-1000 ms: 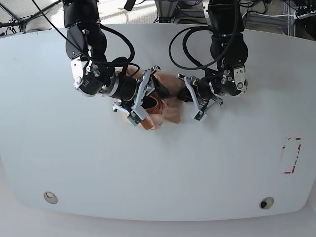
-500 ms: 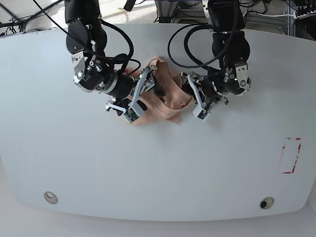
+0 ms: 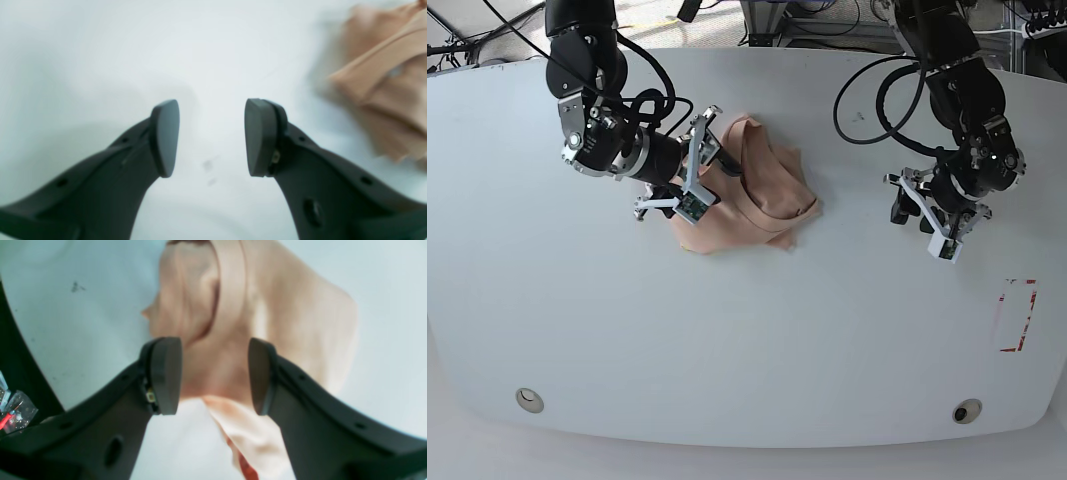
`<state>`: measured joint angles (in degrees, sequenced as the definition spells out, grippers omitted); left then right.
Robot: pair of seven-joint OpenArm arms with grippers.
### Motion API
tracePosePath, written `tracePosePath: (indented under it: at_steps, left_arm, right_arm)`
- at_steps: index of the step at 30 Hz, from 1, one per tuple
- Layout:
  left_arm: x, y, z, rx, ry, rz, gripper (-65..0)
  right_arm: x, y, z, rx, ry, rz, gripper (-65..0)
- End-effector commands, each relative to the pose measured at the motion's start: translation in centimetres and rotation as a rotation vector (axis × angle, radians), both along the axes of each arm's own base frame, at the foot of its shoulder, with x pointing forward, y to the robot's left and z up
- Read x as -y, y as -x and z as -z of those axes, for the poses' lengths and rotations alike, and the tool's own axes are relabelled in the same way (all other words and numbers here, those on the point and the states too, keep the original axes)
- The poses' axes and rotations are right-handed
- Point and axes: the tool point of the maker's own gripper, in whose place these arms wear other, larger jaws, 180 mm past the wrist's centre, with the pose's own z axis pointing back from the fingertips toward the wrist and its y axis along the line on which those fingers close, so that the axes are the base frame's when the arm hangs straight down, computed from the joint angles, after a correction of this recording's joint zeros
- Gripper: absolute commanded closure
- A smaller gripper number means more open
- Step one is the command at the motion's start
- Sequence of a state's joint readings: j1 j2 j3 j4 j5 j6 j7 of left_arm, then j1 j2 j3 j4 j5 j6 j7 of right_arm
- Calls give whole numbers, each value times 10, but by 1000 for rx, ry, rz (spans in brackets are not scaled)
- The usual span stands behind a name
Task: Fold the T-shirt properly
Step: 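Press the folded bundle flat with the right gripper while the left lifts away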
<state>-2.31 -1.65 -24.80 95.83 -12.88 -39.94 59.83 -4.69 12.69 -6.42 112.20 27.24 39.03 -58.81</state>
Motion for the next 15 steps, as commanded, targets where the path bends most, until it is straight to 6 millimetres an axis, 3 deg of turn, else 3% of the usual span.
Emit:
tracePosePath:
  at_steps: [1,4,10,15]
  left_arm:
    - [-27,-9,-20,63,-46,-21,-294]
    - [-54,3,-18,41,-93,-57,-294]
    - [-95,25,-17,5,-166,-109,-294]
    - [-115,48,-9,-37,-181,-161,-294]
  right_arm:
    - [-17,-13,-23,73,-60,-37,-300]
    - [-33,-22,-29,93,-67,-68,-323]
    - [-68,-44,-31,117,-44,-128,-498]
    - [-97,-51,-14,112,55,-218,-503]
